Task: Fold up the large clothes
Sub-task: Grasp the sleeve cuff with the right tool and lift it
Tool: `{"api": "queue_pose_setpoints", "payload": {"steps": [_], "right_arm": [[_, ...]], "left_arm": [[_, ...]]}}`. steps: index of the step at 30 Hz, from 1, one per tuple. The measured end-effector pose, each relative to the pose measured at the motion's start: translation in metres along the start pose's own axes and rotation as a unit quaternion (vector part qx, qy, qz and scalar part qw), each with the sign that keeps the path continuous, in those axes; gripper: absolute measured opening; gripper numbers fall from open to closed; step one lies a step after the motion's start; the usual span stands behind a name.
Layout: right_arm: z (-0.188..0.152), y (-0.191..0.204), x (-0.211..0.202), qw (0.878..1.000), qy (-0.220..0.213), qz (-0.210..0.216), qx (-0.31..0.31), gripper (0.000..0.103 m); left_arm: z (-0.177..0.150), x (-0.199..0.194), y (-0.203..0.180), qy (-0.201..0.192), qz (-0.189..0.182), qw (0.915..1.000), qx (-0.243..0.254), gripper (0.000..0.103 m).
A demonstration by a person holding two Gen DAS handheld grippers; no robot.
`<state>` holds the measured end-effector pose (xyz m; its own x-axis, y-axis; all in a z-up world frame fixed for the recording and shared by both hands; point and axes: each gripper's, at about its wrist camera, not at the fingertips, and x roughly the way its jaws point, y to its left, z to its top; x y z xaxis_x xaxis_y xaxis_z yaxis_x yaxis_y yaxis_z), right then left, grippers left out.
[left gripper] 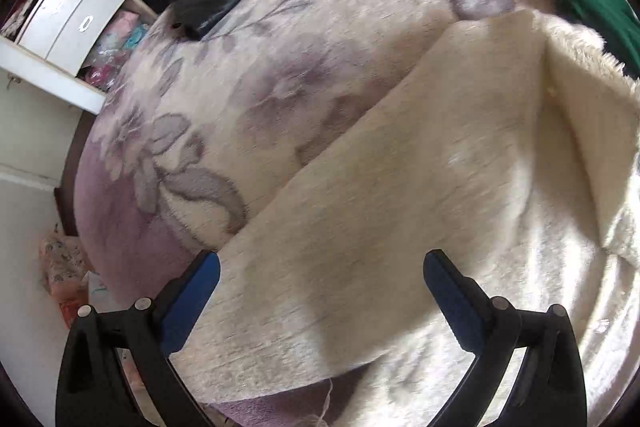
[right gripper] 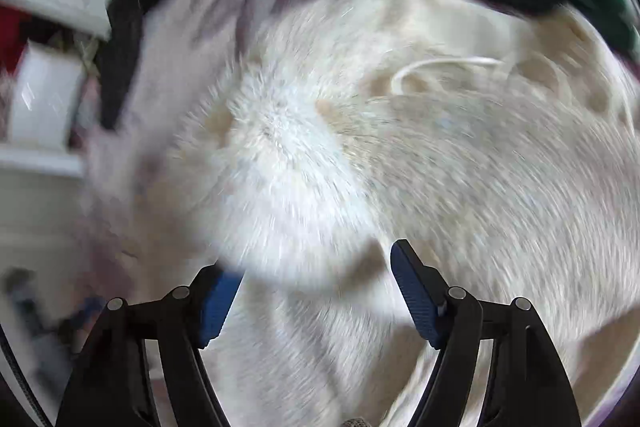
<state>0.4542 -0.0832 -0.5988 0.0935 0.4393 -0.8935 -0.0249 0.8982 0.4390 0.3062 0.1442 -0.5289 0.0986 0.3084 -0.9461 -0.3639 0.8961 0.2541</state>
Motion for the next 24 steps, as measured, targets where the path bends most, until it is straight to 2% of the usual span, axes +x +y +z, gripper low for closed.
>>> {"api": "queue_pose_setpoints", "payload": {"steps": [2,4,6,8,11,13,14,16,18,21,23,24], "right_arm": [[-0.032,-0.044,-0.039,0.998,-0.023,-0.013,0.065,0.076],[-0.060,-0.097,-0.063,0.989,-0.026,-0.071,0.130,0.076],[-0.056,-0.154,-0.075,0.977,-0.023,-0.107,0.184,0.076],[-0.052,-0.202,-0.071,0.967,-0.001,-0.112,0.230,0.074],[-0.066,-0.252,-0.047,0.961,0.017,-0.060,0.268,0.043],[-0.065,-0.268,-0.047,0.961,-0.012,-0.078,0.266,0.030],[-0.067,-0.276,-0.054,0.956,-0.033,-0.095,0.275,0.018],[-0.079,-0.294,-0.066,0.943,-0.069,-0.077,0.316,0.016],[-0.094,-0.307,-0.070,0.934,-0.078,-0.084,0.339,0.007],[-0.108,-0.313,-0.069,0.929,-0.074,-0.060,0.356,0.006],[-0.115,-0.322,-0.074,0.932,-0.060,-0.057,0.353,0.007],[-0.117,-0.320,-0.077,0.933,-0.051,-0.055,0.351,0.010]], "left_arm": [[0.005,-0.009,-0.012,-0.010,-0.013,0.9998,0.010,0.103],[0.010,-0.021,-0.024,-0.023,-0.028,0.9992,0.015,0.103],[0.013,-0.030,-0.038,-0.034,-0.037,0.9984,0.026,0.103],[0.016,-0.035,-0.058,-0.044,-0.040,0.9972,0.044,0.103],[0.024,-0.037,-0.086,-0.056,-0.034,0.9955,0.069,0.103],[0.031,-0.037,-0.104,-0.066,-0.026,0.9945,0.077,0.103],[0.035,-0.035,-0.112,-0.068,-0.021,0.9942,0.080,0.103],[0.045,-0.030,-0.125,-0.066,-0.017,0.9945,0.079,0.103],[0.053,-0.023,-0.134,-0.060,-0.008,0.9954,0.074,0.103],[0.065,-0.003,-0.148,-0.040,0.005,0.9967,0.070,0.103],[0.069,0.016,-0.155,-0.021,0.012,0.9972,0.070,0.103],[0.069,0.027,-0.156,-0.011,0.021,0.9972,0.071,0.103]]}}
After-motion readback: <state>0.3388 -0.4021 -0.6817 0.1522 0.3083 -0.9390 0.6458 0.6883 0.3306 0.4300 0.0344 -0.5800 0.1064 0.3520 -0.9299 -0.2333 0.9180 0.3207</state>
